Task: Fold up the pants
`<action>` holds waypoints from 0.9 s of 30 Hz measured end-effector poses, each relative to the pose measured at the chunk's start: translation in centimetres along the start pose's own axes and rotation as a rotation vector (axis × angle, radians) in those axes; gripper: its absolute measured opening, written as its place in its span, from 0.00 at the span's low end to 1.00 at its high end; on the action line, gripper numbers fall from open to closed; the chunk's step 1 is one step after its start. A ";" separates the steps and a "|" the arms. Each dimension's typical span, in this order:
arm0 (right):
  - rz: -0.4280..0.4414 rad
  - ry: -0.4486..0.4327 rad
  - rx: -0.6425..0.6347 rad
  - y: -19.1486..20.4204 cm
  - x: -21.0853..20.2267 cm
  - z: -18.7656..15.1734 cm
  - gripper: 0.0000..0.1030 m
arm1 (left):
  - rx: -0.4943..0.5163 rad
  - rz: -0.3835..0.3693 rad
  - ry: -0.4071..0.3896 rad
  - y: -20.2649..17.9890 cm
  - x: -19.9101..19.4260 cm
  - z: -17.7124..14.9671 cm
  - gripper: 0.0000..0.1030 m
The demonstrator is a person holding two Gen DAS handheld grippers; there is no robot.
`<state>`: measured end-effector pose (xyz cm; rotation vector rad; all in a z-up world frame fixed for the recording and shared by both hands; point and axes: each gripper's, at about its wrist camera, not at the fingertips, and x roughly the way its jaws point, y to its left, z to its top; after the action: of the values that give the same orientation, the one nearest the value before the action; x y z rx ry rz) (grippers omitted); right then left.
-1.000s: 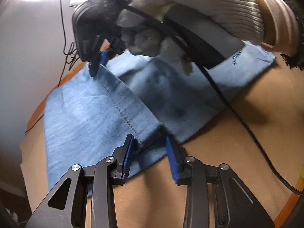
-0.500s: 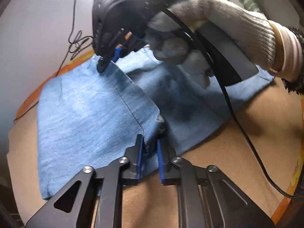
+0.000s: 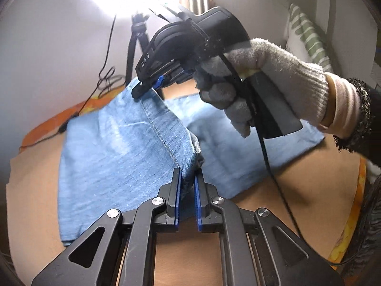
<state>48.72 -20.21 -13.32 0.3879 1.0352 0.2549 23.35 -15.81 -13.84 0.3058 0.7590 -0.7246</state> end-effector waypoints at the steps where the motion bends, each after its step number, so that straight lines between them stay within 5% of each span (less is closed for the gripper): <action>1: -0.003 -0.006 -0.004 0.0 -0.5 0.1 0.04 | 0.004 -0.008 -0.007 -0.4 -0.2 0.3 0.08; 27: -0.153 -0.115 0.038 -10.4 -17.8 -3.2 0.04 | 0.196 -0.171 -0.060 -15.9 1.4 6.7 0.08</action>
<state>37.40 -35.81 -5.28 0.3515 0.9522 0.0753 16.49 -31.26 -10.22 0.3978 0.6632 -0.9691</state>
